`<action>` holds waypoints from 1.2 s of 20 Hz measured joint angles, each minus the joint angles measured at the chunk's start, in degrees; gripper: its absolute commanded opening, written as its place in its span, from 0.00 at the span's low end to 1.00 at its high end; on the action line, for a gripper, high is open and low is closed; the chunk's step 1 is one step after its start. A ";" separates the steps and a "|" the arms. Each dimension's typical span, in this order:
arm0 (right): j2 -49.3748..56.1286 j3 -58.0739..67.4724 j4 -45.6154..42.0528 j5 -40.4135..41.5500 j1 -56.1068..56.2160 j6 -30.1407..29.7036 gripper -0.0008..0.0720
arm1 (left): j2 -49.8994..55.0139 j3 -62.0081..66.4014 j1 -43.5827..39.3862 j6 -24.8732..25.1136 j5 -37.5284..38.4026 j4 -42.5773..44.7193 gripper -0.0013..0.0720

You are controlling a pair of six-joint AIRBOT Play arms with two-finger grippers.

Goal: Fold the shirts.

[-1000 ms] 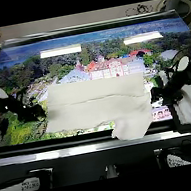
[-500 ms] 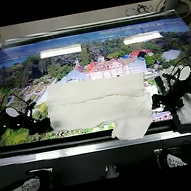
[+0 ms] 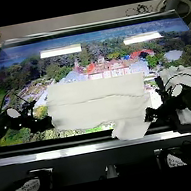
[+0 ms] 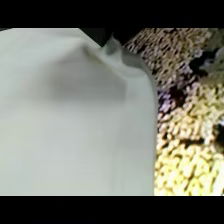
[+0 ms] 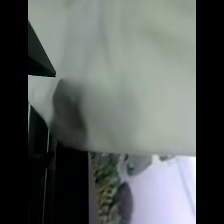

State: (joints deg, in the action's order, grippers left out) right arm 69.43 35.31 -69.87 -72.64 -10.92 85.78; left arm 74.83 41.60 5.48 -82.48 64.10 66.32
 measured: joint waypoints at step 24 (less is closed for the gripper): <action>19.82 35.17 4.74 18.56 6.56 3.17 0.97 | 25.57 44.96 -0.28 -5.16 6.05 -2.03 0.84</action>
State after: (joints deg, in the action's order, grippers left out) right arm 89.25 70.48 -65.12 -54.08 -4.36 88.95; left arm 100.40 86.56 5.19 -87.64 70.15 64.29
